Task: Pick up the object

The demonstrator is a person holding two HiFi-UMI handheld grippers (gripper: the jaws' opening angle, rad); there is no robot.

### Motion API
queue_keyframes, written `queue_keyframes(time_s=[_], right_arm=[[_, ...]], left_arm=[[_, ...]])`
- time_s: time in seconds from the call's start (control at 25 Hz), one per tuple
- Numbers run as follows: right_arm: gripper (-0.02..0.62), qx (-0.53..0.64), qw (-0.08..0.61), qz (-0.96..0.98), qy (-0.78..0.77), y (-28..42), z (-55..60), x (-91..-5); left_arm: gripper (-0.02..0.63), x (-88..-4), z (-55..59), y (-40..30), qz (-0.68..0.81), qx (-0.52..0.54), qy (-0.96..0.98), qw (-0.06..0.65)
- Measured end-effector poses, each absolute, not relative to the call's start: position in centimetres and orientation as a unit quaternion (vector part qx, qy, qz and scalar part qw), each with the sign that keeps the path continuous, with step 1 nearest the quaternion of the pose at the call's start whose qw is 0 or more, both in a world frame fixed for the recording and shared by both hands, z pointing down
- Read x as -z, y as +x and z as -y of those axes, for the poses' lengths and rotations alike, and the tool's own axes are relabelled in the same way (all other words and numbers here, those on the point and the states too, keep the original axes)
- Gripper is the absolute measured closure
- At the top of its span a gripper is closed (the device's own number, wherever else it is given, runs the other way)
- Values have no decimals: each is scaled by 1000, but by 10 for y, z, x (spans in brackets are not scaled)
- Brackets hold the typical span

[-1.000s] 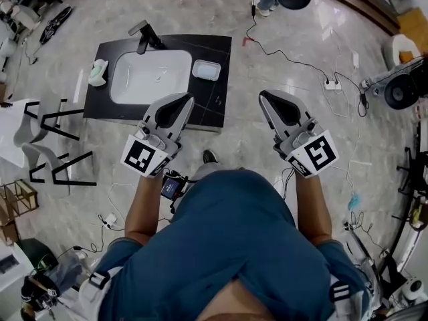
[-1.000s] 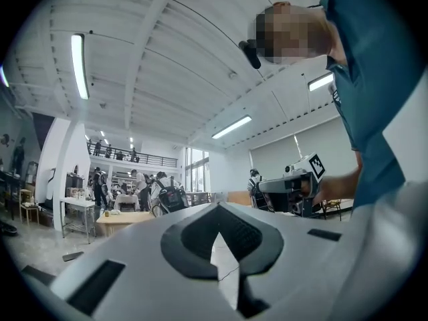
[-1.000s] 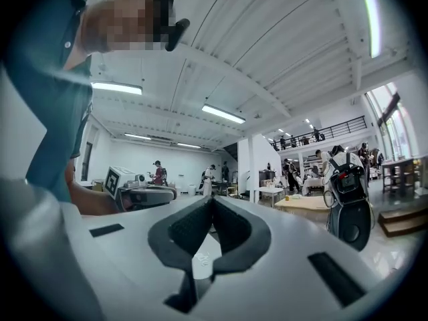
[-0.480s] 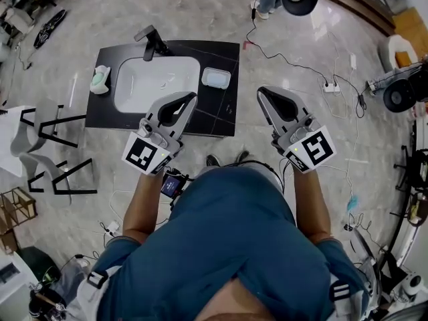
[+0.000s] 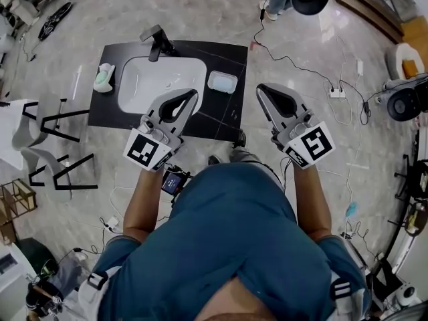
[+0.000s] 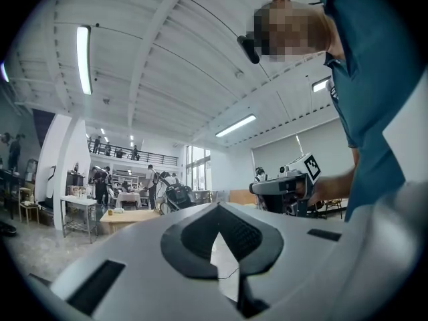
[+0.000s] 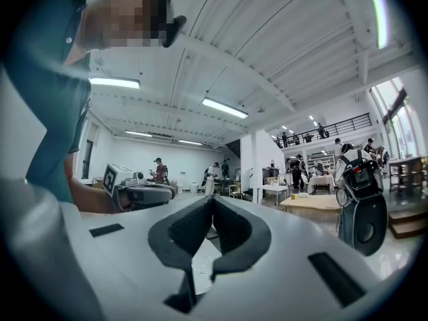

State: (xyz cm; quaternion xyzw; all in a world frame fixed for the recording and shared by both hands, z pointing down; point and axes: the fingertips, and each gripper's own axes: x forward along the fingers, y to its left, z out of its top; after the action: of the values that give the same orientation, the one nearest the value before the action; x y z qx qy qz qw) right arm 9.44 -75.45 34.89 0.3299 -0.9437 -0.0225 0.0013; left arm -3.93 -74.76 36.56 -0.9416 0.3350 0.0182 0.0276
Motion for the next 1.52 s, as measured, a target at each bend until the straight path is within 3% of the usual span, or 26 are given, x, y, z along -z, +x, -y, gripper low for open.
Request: queue_keyframes(time_s=[1.12, 1.52], right_arm=[[580, -12, -6, 958, 286, 114, 835, -379], [580, -27, -5, 961, 276, 127, 851, -394]], left_arm=[[598, -464, 835, 18, -295, 118, -948, 34], [467, -528, 857, 49, -245, 202, -947, 37]])
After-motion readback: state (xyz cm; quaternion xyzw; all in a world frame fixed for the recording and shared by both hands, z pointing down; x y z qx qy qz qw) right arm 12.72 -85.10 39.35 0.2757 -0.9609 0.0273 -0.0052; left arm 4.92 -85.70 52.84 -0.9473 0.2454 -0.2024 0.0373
